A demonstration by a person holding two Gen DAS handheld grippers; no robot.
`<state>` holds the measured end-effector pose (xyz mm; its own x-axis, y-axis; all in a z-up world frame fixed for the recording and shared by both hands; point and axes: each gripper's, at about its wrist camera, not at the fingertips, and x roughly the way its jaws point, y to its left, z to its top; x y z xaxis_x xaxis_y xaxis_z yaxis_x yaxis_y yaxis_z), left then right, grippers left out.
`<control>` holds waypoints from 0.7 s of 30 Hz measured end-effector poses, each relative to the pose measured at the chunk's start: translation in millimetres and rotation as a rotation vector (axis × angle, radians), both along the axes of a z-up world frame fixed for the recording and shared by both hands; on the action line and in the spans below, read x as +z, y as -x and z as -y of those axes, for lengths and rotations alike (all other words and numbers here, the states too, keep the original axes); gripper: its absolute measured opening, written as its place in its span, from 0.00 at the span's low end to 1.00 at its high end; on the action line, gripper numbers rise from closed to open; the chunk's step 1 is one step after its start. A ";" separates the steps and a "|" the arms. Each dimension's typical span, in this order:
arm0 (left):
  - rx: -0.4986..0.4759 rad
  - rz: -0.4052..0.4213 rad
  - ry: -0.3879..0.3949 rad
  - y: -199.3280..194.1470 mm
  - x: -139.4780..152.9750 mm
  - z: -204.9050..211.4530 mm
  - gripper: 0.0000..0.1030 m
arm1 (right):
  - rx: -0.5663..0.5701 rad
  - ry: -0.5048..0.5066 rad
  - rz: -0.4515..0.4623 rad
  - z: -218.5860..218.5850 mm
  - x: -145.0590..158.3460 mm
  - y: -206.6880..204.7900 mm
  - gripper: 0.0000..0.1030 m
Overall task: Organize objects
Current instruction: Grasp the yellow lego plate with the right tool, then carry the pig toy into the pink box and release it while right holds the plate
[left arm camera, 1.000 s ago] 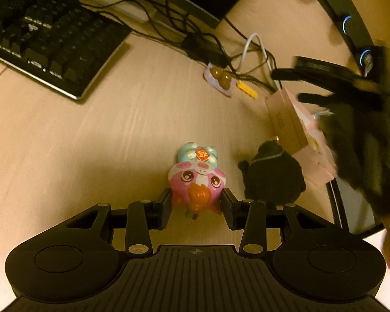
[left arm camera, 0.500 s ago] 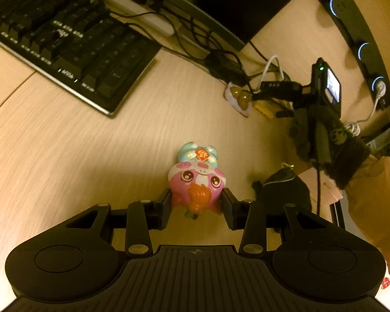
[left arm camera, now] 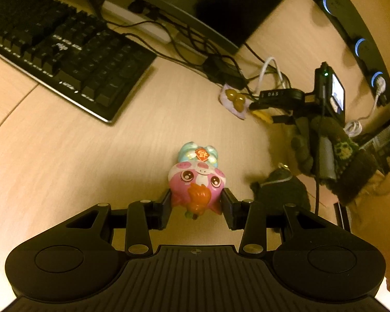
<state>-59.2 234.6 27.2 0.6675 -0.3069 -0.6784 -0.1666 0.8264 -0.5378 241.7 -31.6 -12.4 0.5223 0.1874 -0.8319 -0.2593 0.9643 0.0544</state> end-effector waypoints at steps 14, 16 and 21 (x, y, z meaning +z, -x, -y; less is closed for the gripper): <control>-0.242 0.098 -0.033 17.0 33.1 99.4 0.43 | 0.145 -0.059 0.165 85.7 93.3 168.9 0.61; -0.275 0.094 -0.039 14.1 35.6 117.0 0.43 | 0.121 -0.049 0.155 106.9 85.8 183.8 0.61; -0.345 0.089 -0.072 4.1 40.8 156.8 0.43 | 0.055 -0.026 0.130 155.3 59.3 214.4 0.61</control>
<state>-63.3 77.8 67.9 0.5905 -0.4777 -0.6504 0.1736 0.8623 -0.4757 27.3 -186.8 46.9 0.6141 0.2390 -0.7522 -0.3179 0.9472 0.0414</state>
